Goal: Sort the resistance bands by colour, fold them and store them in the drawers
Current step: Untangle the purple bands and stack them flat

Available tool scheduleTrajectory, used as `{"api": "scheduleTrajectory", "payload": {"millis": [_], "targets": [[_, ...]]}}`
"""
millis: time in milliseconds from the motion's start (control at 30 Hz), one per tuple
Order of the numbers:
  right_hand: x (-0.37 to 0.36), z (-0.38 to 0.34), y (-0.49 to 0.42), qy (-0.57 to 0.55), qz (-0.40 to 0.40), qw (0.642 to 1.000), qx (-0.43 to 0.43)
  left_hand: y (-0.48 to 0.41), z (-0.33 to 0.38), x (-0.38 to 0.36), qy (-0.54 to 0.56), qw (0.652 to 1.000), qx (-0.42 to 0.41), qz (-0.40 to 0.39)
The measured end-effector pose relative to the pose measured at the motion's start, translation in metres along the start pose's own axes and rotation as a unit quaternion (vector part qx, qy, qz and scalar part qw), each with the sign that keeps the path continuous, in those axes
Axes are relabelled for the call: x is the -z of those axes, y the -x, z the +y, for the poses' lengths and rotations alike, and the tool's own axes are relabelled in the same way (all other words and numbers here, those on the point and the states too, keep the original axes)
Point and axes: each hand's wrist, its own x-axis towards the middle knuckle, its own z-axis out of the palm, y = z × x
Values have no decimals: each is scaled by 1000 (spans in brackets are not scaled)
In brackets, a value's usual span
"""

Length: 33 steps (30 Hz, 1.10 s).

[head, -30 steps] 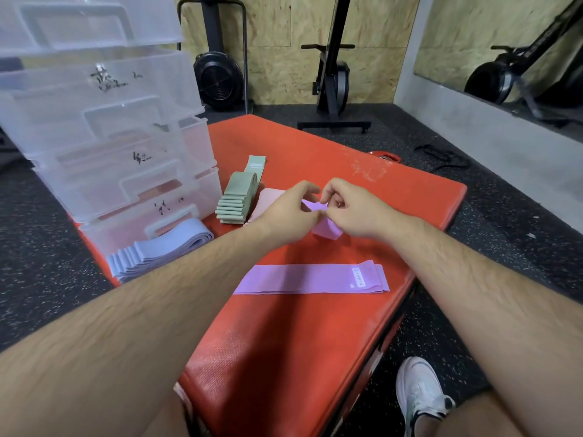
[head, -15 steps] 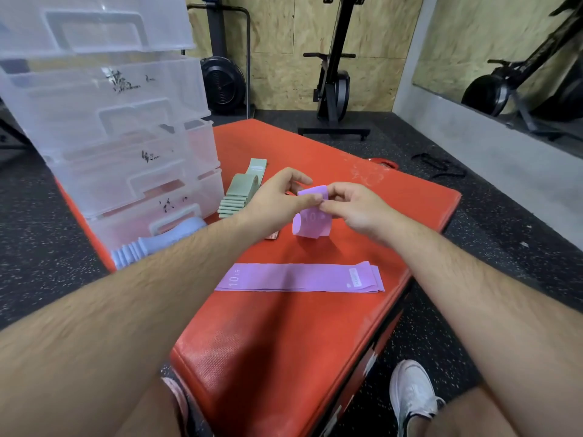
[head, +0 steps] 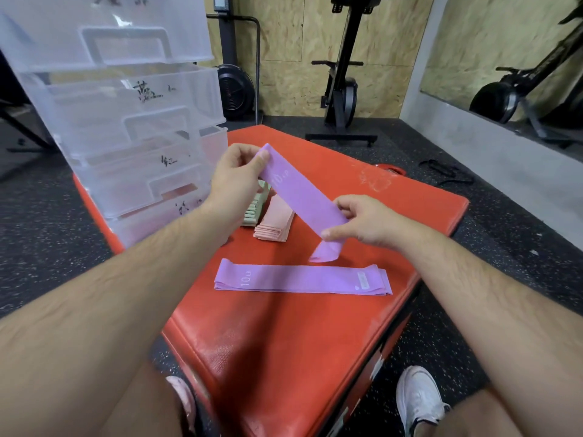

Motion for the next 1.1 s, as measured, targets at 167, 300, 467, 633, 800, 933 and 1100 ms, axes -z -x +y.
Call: {"api": "scheduleTrajectory", "payload": {"millis": [167, 300, 467, 633, 800, 933, 1100], "targets": [[21, 11, 15, 48, -29, 998, -40, -3, -3, 26, 6, 998, 49, 50], [36, 25, 29, 22, -11, 997, -74, 1, -8, 49, -37, 995, 79, 50], [44, 36, 45, -83, 18, 989, -121, 15, -16, 71, -90, 987, 126, 30], [38, 44, 57, -81, 36, 979, -185, 38, -31, 90, -180, 964, 196, -14], [19, 43, 67, -11, 64, 976, -210, 64, -53, 94, -289, 936, 194, -49], [4, 43, 71, 53, 64, 971, -223, 75, -73, 97, -321, 925, 192, -67], [-10, 45, 71, 138, 73, 964, -217, 78, -78, 98, -440, 888, 94, -93]]}}
